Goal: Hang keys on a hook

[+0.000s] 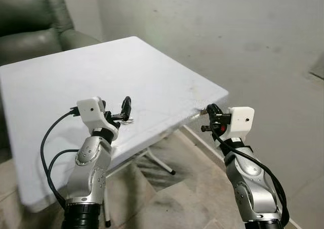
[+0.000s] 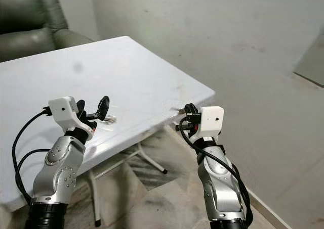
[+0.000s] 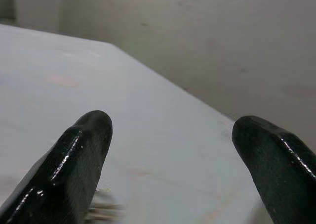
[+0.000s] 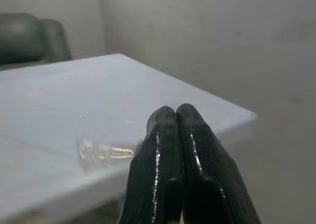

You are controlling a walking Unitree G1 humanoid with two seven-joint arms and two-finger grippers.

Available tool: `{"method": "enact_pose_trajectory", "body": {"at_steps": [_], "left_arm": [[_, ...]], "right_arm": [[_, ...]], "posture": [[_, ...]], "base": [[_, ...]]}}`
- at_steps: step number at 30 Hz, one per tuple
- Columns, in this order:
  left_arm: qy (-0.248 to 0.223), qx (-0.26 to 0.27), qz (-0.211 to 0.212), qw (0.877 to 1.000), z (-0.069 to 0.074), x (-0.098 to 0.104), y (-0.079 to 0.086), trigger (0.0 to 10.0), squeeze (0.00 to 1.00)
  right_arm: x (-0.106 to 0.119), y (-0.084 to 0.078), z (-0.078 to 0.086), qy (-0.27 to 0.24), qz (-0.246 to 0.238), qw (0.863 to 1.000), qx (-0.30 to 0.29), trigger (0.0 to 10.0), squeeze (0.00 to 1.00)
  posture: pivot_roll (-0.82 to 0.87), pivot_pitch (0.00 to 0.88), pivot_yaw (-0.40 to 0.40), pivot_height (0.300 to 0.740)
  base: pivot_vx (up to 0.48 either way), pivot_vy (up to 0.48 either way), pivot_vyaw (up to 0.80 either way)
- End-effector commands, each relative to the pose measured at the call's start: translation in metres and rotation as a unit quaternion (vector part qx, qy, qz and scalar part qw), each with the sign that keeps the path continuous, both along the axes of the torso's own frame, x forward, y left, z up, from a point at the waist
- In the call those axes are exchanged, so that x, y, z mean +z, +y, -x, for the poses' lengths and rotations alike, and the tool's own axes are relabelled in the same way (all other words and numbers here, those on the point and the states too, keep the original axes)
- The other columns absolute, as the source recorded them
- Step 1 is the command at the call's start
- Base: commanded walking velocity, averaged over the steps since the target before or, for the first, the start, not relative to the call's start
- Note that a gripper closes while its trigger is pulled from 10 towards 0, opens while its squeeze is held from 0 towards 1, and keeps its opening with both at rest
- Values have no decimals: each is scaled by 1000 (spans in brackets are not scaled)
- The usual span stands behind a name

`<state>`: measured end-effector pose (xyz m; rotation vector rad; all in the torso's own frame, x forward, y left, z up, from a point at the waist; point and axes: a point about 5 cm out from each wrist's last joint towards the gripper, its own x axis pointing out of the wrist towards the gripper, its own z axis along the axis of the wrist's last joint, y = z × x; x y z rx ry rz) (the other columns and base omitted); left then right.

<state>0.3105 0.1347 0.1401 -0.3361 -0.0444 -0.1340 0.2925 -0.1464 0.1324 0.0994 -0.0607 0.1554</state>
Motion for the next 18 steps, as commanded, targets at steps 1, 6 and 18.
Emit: {"method": "enact_pose_trajectory", "body": {"at_steps": [1,6,18], "left_arm": [[-10,-7,-10,1000,-1,7,-2,10000,0],[-9,-8,-9,1000,-1,7,-3,10000,0],[-9,-6,-8,1000,-1,7,-3,10000,0]], "right_arm": [[7,-3,-1,-10,-7,1000,-10,10000,0],[7,-4,-2,-6,-8,1000,-10,10000,0],[8,-4,-2,-4,-7,1000,-12,10000,0]], "posture": [[24,0,-36,715],[24,0,-37,715],[26,0,-40,715]], "base": [[394,0,-756],[397,0,-758],[397,0,-752]]}}
